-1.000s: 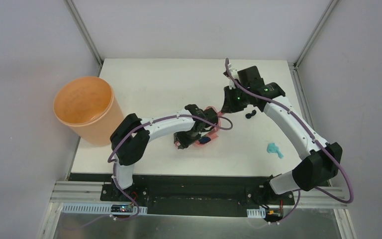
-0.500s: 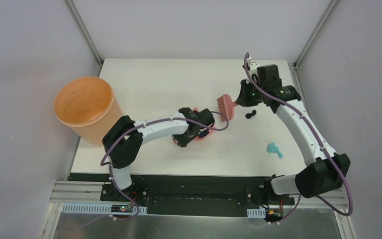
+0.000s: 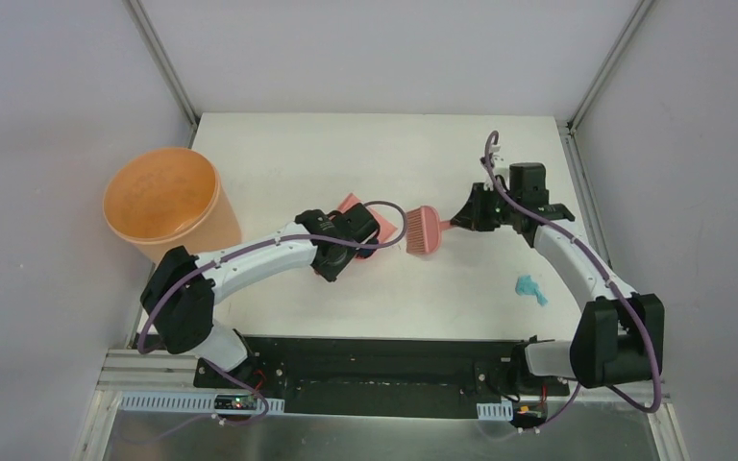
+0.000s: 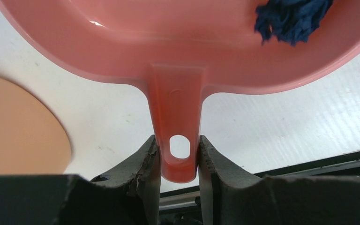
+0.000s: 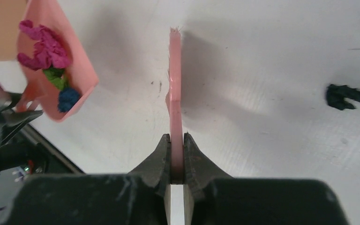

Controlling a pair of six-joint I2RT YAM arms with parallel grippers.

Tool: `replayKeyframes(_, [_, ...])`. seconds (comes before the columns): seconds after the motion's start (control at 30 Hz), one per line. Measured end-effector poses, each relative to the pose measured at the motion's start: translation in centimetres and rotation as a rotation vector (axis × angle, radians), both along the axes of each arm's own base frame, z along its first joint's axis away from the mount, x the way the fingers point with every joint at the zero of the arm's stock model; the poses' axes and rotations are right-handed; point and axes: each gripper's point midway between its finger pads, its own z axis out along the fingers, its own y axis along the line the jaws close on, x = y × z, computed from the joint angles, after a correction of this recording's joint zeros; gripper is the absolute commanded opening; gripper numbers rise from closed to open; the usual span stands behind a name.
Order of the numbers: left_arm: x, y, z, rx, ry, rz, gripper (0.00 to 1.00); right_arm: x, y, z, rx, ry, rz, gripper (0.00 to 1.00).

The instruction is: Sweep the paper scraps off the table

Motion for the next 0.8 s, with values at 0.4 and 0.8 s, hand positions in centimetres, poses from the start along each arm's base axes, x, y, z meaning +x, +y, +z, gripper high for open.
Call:
replayKeyframes(0.4, [1.9, 1.8, -1.2, -0.067, 0.013, 0.123, 0.0, -1.1, -0.7, -0.9, 0.242, 0.044, 0.05, 0.0])
replayKeyframes(0.8, [3.3, 0.8, 3.3, -0.191, -0.07, 0.193, 0.0, -1.5, -0.4, -0.9, 0.3, 0.082, 0.084, 0.0])
